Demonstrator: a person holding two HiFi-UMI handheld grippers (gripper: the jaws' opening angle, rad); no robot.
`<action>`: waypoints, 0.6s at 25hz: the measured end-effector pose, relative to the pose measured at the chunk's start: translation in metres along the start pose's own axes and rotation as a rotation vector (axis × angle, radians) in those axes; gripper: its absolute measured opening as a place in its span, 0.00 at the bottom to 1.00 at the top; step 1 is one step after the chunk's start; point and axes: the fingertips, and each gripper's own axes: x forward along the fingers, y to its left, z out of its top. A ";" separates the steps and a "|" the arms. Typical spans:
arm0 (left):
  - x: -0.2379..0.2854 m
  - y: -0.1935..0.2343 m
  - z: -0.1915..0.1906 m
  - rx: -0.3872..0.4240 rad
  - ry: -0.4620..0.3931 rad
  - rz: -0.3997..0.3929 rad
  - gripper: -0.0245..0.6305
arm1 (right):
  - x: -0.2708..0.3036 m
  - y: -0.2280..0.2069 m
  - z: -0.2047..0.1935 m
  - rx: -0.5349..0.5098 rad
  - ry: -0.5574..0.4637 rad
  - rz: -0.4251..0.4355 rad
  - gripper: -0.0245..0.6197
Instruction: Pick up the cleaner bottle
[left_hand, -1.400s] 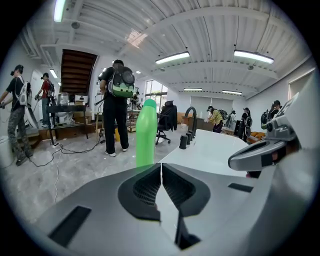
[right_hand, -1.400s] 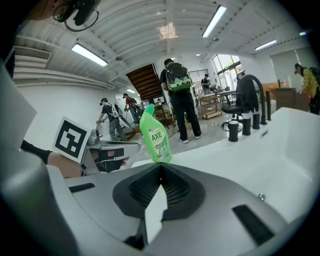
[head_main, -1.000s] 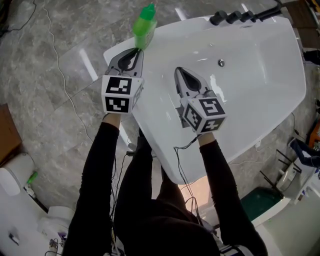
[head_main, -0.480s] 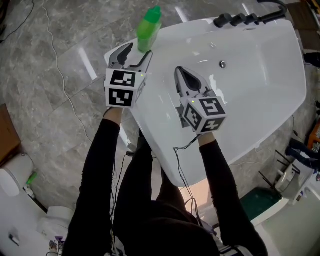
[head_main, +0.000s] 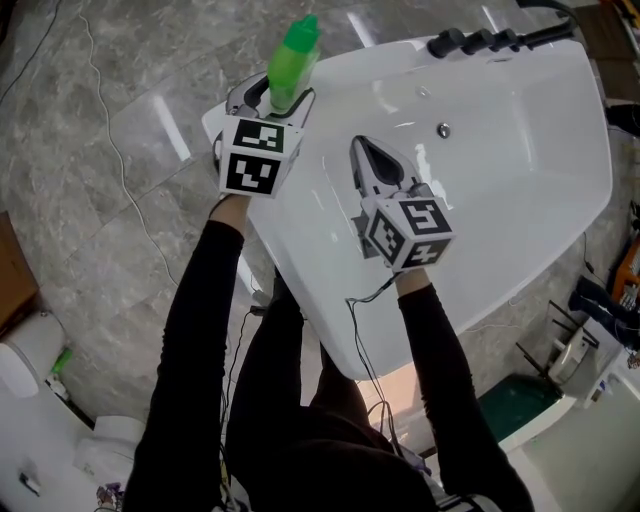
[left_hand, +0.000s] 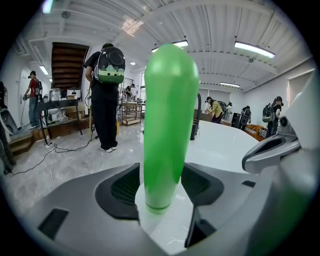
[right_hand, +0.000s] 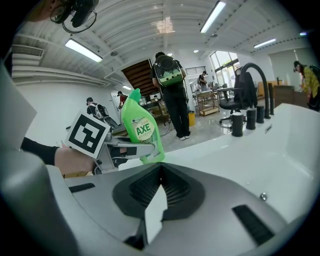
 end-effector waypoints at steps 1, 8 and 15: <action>0.003 0.000 0.001 0.002 0.000 0.001 0.43 | 0.000 -0.002 -0.001 0.002 0.001 -0.002 0.04; 0.017 0.002 0.001 0.007 -0.003 0.015 0.43 | 0.003 -0.012 -0.004 0.008 0.005 -0.014 0.04; 0.024 0.005 0.000 0.022 -0.004 0.037 0.42 | 0.005 -0.015 -0.007 0.014 0.010 -0.016 0.04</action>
